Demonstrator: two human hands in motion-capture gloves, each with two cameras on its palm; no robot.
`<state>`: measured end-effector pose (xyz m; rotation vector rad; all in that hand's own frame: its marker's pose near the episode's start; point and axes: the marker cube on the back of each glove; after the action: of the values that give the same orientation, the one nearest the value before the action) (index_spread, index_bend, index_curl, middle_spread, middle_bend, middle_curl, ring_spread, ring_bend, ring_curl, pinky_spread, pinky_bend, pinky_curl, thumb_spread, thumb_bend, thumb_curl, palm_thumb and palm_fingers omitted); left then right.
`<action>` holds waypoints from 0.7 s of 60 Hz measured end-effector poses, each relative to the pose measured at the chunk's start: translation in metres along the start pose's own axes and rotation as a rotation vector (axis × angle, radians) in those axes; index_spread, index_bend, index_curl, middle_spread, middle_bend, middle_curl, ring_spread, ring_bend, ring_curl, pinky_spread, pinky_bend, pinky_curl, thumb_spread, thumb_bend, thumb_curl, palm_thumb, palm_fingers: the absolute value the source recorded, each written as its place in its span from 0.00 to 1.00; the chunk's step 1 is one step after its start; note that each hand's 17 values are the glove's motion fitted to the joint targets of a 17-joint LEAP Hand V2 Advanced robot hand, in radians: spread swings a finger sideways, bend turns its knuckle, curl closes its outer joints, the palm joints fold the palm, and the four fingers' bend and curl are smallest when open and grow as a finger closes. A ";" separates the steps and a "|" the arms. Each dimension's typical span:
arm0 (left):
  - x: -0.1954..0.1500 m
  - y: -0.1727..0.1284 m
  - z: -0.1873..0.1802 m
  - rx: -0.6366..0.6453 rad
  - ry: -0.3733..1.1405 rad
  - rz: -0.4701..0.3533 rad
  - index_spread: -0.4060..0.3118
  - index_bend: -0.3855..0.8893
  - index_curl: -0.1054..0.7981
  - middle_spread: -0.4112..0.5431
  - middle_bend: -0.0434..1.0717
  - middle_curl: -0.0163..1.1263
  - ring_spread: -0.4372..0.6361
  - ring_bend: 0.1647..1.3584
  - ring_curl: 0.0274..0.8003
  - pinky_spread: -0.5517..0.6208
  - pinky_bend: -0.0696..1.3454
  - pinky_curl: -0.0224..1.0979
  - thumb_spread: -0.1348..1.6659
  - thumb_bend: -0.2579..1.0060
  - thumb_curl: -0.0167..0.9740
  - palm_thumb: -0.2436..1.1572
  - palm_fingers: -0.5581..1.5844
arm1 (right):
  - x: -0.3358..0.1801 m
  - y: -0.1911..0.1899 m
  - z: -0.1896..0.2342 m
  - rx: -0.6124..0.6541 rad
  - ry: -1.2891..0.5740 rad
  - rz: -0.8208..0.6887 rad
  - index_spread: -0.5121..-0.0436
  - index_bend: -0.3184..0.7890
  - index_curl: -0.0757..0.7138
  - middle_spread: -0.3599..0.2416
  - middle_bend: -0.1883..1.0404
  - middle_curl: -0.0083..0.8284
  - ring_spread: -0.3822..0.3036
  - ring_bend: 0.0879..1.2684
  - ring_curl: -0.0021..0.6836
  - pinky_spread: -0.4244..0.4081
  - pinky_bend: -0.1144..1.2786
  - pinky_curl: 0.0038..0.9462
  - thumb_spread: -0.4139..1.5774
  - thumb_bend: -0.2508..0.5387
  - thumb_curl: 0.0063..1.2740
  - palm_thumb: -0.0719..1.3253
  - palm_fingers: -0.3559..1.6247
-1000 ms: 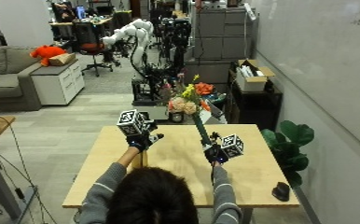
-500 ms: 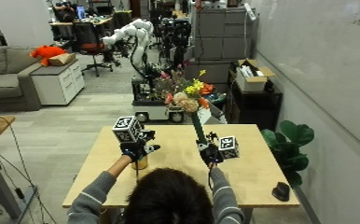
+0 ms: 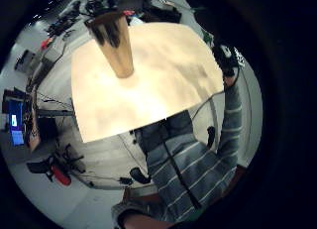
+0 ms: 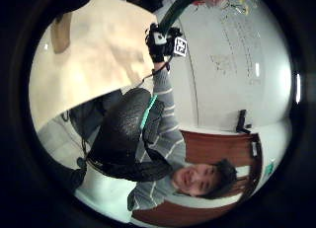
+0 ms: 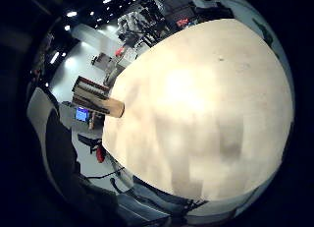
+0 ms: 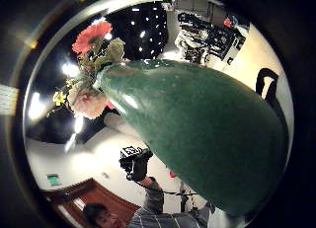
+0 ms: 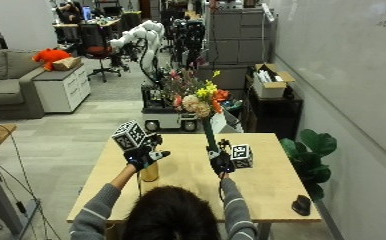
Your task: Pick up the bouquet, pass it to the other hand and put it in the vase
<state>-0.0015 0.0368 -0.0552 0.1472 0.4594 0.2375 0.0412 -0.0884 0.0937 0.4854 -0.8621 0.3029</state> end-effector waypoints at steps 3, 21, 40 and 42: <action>0.007 -0.019 0.004 0.032 0.032 -0.010 0.47 0.43 0.55 0.51 0.20 0.33 0.62 0.14 0.34 0.72 0.18 0.30 0.64 0.18 0.34 0.34 0.47 | 0.006 -0.003 0.003 0.028 0.072 0.074 0.70 0.77 0.90 0.38 0.93 0.83 0.30 0.84 0.92 0.26 0.69 0.63 0.75 0.30 0.38 0.81 0.86; 0.072 -0.159 0.030 0.135 0.395 -0.135 0.55 0.38 0.49 0.57 0.19 0.32 0.64 0.21 0.37 0.72 0.24 0.33 0.63 0.19 0.35 0.37 0.42 | -0.060 -0.005 0.033 0.021 -0.335 -0.195 0.70 0.79 0.90 0.39 0.92 0.82 0.31 0.84 0.91 0.26 0.68 0.63 0.74 0.31 0.42 0.83 0.86; 0.120 -0.213 0.085 0.214 0.694 -0.124 0.58 0.39 0.43 0.55 0.22 0.34 0.61 0.26 0.38 0.70 0.25 0.34 0.60 0.18 0.36 0.40 0.42 | -0.031 -0.028 0.062 0.018 -0.267 -0.008 0.70 0.80 0.90 0.39 0.92 0.81 0.30 0.84 0.90 0.26 0.67 0.63 0.74 0.30 0.47 0.83 0.87; 0.122 -0.221 0.090 0.236 0.734 -0.120 0.57 0.39 0.43 0.54 0.23 0.35 0.60 0.26 0.38 0.69 0.26 0.34 0.60 0.18 0.36 0.40 0.43 | -0.015 -0.029 0.069 0.015 -0.156 0.126 0.70 0.80 0.90 0.39 0.92 0.81 0.30 0.84 0.90 0.26 0.67 0.63 0.74 0.30 0.47 0.83 0.87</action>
<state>0.1884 -0.1520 -0.0695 0.2630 1.2238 0.1113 0.0001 -0.1497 0.1120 0.4741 -1.0448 0.3908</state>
